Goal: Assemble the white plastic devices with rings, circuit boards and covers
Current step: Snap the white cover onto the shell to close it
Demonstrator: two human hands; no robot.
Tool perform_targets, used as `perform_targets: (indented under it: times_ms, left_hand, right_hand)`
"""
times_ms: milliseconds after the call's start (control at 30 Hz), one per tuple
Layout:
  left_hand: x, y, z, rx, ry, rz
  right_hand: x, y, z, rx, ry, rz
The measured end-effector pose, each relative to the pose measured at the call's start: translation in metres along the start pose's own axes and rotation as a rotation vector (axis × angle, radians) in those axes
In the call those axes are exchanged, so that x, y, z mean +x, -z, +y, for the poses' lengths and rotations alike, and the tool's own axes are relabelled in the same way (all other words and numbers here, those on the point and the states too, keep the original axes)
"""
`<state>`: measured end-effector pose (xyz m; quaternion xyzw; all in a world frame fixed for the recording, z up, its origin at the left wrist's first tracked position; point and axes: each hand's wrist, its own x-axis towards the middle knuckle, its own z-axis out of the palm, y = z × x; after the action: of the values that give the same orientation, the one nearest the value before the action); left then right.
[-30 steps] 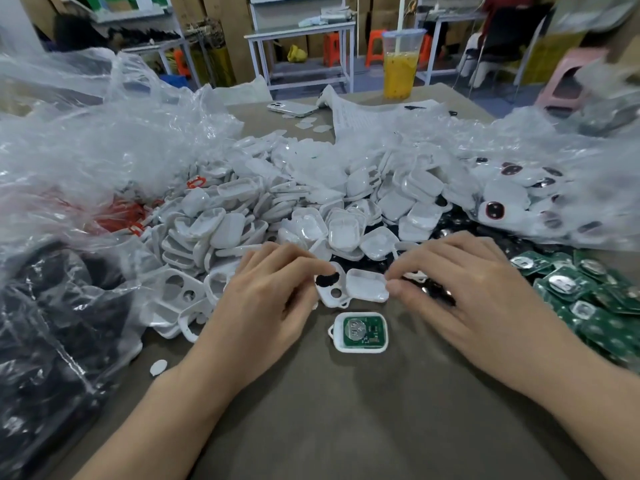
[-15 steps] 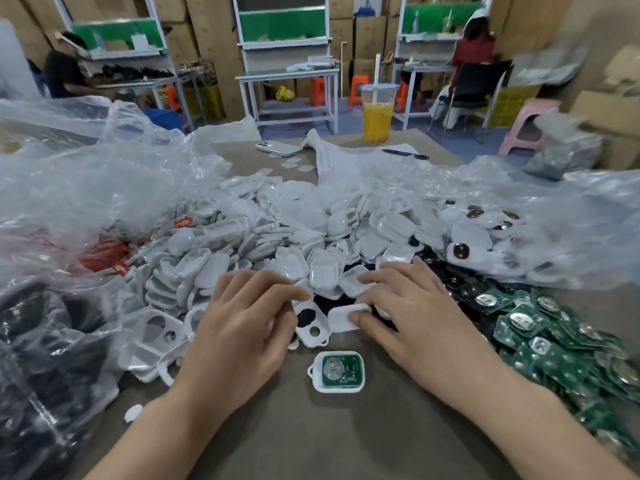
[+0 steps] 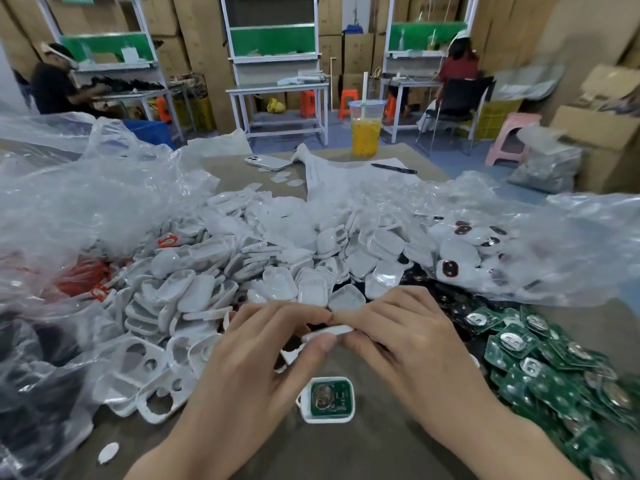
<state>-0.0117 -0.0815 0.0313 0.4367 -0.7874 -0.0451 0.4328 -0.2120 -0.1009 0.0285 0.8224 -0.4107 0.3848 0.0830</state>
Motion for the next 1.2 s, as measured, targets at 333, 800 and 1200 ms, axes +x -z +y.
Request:
perform_targets:
  times_ms: [333,800,1200]
  left_hand:
    - [-0.001,0.001,0.002,-0.127,0.082,0.095]
    - [0.0,0.007,0.001,-0.766,0.489,-0.035]
    - [0.003,0.011,0.005,-0.794,0.523,-0.072]
  right_hand:
    - [0.002,0.003,-0.01,0.356,-0.231,-0.085]
    - [0.005,0.009,-0.009,1.068,-0.602,-0.22]
    - [0.007,0.015,-0.012,1.025,-0.667,-0.17]
